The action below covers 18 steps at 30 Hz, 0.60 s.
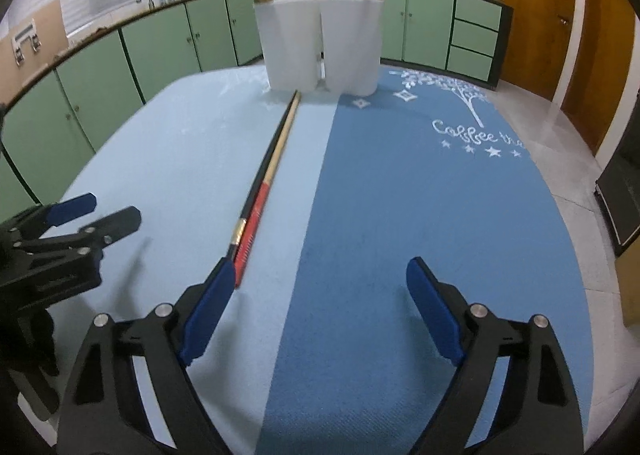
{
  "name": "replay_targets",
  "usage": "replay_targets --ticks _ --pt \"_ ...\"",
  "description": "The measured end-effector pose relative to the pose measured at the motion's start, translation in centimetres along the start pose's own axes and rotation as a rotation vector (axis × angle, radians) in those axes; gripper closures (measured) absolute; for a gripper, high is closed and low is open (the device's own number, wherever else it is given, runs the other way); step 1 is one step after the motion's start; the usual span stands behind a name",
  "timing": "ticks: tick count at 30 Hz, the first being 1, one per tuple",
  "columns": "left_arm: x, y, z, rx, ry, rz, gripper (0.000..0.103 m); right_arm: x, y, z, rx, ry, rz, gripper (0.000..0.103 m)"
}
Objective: Organize utensils
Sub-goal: 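Withdraw both open tools back toward the last two chopsticks, then close the right tool on the red-patterned chopstick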
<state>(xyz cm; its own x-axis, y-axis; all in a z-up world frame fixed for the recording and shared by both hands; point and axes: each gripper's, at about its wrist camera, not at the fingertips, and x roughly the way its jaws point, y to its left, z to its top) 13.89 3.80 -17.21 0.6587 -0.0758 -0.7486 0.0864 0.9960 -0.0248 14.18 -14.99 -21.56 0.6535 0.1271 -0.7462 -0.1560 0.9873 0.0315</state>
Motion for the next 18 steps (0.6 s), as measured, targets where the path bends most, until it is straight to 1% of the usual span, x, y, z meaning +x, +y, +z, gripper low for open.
replay_targets --ticks 5,8,12,18 --pt "0.1 0.1 0.0 -0.006 0.007 -0.008 0.021 0.6 0.4 -0.1 -0.008 0.022 0.012 0.018" --pt "0.2 0.0 0.0 -0.005 0.010 -0.008 0.021 1.0 0.8 -0.1 -0.029 0.040 -0.001 0.020" --pt "0.3 -0.1 -0.1 -0.006 0.016 -0.007 0.021 1.3 0.7 0.1 -0.025 0.054 -0.009 0.020" --pt "0.2 -0.1 -0.1 -0.003 0.016 -0.005 0.020 0.9 -0.7 0.0 0.019 0.046 -0.075 0.023"
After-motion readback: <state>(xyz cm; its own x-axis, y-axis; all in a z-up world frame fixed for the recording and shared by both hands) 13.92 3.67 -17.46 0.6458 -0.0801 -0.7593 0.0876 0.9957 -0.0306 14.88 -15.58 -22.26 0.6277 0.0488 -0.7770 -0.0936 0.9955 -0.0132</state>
